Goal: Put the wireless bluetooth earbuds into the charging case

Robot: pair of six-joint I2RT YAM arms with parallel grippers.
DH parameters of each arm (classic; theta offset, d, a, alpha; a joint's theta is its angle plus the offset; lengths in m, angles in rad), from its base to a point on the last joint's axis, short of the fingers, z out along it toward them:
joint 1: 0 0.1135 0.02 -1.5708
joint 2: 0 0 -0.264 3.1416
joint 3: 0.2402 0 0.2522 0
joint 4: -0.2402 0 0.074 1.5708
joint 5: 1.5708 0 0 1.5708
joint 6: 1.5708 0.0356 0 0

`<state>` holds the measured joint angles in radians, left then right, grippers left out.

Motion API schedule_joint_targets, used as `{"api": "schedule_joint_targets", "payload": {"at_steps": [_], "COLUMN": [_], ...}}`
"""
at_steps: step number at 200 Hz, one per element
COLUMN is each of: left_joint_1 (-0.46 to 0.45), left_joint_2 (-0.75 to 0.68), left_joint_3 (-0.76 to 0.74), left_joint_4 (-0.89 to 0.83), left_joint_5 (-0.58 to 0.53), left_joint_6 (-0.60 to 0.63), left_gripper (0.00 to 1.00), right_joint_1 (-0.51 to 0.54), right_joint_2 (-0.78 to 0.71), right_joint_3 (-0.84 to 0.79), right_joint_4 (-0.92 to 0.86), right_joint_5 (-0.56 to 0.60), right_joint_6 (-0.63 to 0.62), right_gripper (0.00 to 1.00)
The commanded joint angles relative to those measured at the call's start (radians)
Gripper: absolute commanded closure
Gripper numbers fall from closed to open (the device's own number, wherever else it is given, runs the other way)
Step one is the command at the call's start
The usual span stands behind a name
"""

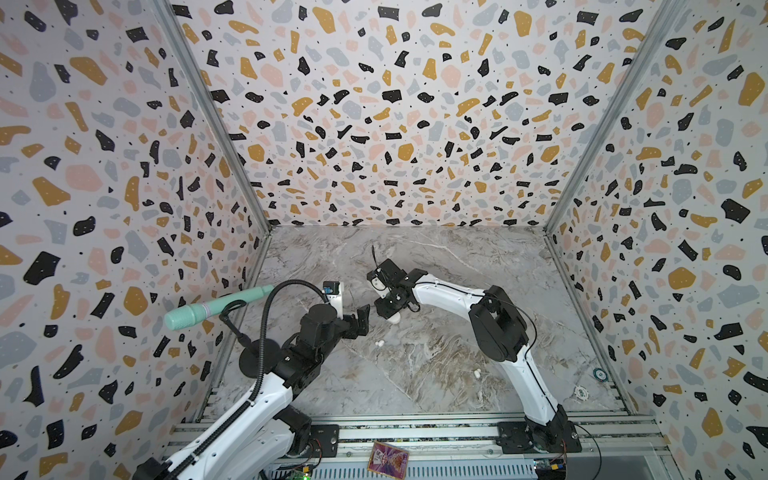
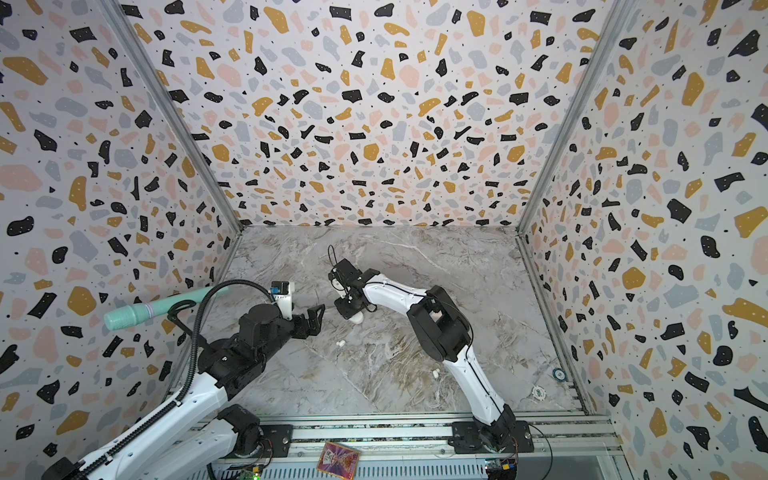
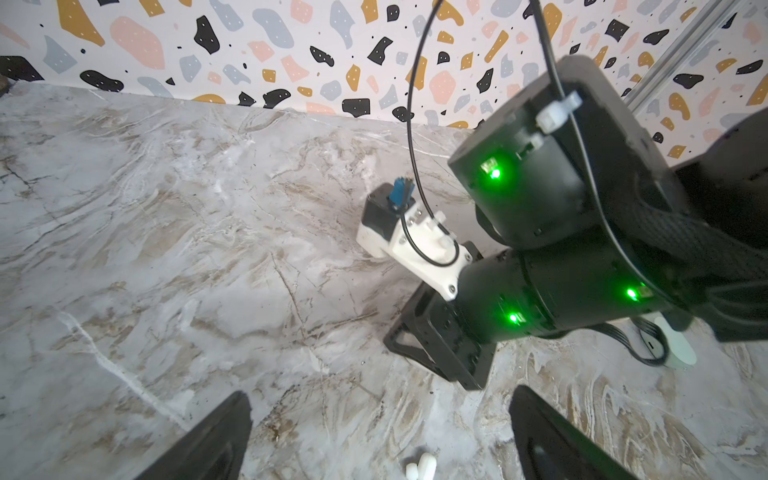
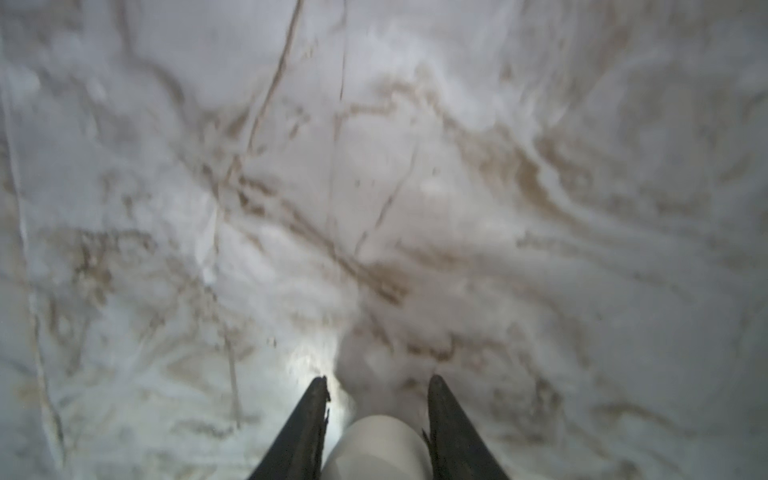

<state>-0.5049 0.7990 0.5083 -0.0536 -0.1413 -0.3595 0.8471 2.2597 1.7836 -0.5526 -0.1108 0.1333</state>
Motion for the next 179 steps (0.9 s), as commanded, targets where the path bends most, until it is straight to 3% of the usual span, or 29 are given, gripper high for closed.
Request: {"api": "schedule_joint_targets", "payload": {"at_steps": [1,23,47,121,179], "left_joint_1": [0.006,0.006,0.006,0.006,0.006], "left_joint_2": [-0.024,-0.023,-0.016,-0.027,-0.028], "left_joint_3": [0.016,0.015,0.018,0.012,0.01], "left_joint_4": [-0.009,-0.006,-0.005,0.001,0.006], "left_joint_5": [-0.014,-0.012,-0.009,-0.005,-0.003], "left_joint_6": [-0.001,-0.003,-0.003,-0.004,-0.007], "left_gripper": [0.02,0.02,0.02,0.02,0.02], "right_joint_1": [0.006,0.006,0.006,-0.013,-0.074], "right_joint_2": [-0.097,-0.153,-0.194,-0.29,-0.318], "right_joint_3": [-0.081,-0.149,-0.203,-0.357,-0.349], "right_joint_4": [-0.05,-0.042,-0.042,-0.057,-0.011], "right_joint_5": [0.036,0.044,0.061,0.178,0.214], "right_joint_6": [-0.034,-0.026,-0.027,-0.046,-0.013], "right_gripper": [0.58,0.41,0.32,0.27,0.27]}}
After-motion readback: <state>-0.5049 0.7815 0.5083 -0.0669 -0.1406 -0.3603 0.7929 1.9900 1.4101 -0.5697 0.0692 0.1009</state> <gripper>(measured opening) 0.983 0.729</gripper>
